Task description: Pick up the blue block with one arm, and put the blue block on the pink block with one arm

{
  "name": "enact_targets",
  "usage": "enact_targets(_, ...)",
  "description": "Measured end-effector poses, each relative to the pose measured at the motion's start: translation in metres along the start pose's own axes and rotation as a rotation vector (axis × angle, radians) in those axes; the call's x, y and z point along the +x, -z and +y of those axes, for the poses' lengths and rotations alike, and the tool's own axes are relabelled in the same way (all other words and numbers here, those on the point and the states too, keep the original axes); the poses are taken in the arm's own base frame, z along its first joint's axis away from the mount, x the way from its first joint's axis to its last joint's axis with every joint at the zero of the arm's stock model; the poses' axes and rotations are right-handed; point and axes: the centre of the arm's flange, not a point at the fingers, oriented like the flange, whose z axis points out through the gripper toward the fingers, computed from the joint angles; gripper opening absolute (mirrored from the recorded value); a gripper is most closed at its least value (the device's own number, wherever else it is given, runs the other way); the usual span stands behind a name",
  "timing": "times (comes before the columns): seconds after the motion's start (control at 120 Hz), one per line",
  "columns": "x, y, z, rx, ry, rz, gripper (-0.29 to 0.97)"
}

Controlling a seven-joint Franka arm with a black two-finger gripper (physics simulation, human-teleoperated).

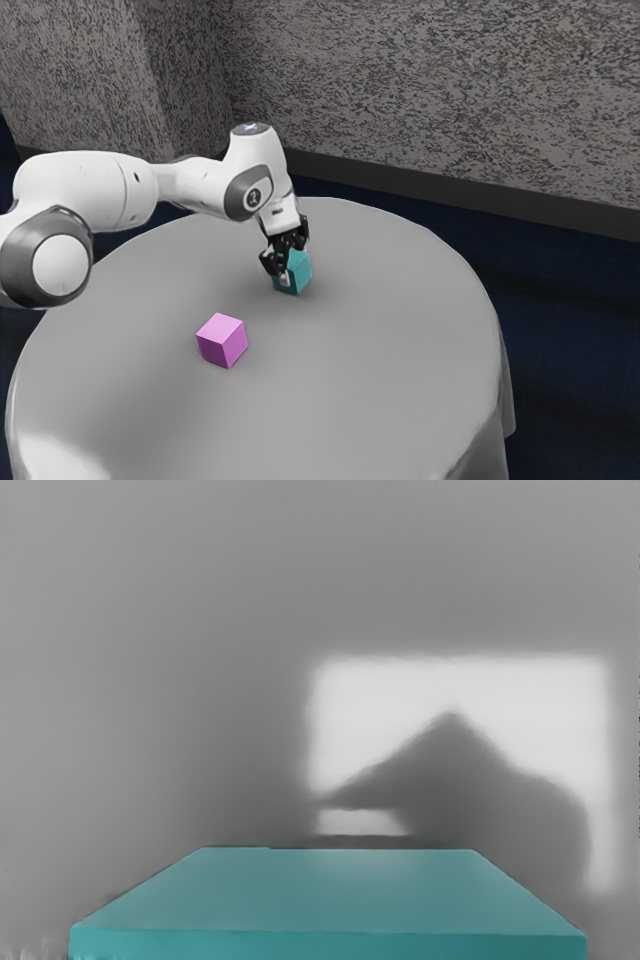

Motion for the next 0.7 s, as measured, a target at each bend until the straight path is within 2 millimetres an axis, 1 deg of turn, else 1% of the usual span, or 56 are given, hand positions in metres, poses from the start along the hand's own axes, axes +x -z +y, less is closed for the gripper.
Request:
enact_targets(0.075,0.004,0.029,0.002,0.021,0.006,0.01,0.39)
enact_targets(0.142,0.009,0.062,0.015,0.029,0.012,0.017,0.39)
enact_targets(0.183,0.015,0.086,0.028,0.035,0.01,0.014,0.39)
enact_targets(0.225,0.02,0.102,0.043,0.03,0.008,0.01,0.39)
enact_targets(0.325,0.029,0.125,0.081,0.008,0.004,-0.006,0.39)
enact_targets(0.4,0.026,0.132,0.108,-0.015,0.016,-0.022,0.39)
enact_targets(0.45,0.025,0.13,0.126,-0.039,0.022,-0.028,0.39)
enact_targets(0.517,0.027,0.129,0.146,-0.06,0.027,-0.033,0.39)
enact_targets(0.583,0.023,0.122,0.158,-0.085,0.04,-0.033,0.39)
enact_targets(0.65,0.013,0.115,0.163,-0.102,0.06,-0.035,0.39)
enact_targets(0.7,0.002,0.111,0.164,-0.111,0.076,-0.039,0.39)
